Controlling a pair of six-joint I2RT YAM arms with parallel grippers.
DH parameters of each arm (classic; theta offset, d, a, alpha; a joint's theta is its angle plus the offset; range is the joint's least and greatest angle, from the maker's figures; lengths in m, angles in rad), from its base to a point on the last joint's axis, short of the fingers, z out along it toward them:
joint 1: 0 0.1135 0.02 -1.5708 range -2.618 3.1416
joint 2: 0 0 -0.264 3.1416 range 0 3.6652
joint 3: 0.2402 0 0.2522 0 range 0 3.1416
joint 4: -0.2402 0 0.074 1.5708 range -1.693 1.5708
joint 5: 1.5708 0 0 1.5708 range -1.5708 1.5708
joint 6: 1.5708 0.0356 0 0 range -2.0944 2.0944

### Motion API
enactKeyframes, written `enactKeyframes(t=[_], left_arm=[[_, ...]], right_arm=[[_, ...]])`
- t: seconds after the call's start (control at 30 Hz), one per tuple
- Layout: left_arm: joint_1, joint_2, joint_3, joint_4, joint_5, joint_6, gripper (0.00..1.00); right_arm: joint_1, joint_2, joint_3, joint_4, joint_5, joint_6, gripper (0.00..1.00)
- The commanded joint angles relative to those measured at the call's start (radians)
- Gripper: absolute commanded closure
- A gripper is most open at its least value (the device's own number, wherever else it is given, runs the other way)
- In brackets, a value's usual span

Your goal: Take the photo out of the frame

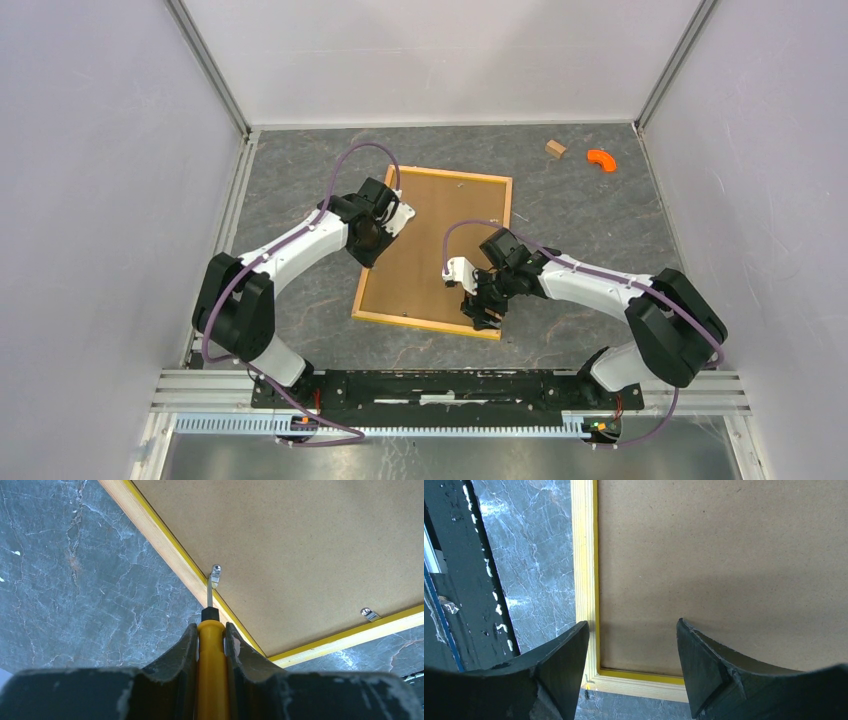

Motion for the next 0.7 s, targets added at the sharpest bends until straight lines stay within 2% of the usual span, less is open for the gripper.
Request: enactKeyframes(t=[0.0, 0.3, 0.67], left_arm=[[-0.016, -0.002, -0.014, -0.060, 0.115, 0.002, 0.98], [-0.021, -0.007, -0.005, -0.063, 0.241, -0.037, 0.98], [-0.019, 0.027, -0.031, 0.001, 0.354, -0.183, 0.98]], right_arm=[[0.002, 0.018, 0.022, 0.023, -0.005, 0.004, 0.30], [0.009, 0.031, 0.019, 0.041, -0.005, 0.018, 0.30], [0.031, 0.058, 0.032, 0.068, 0.006, 0.040, 0.31]])
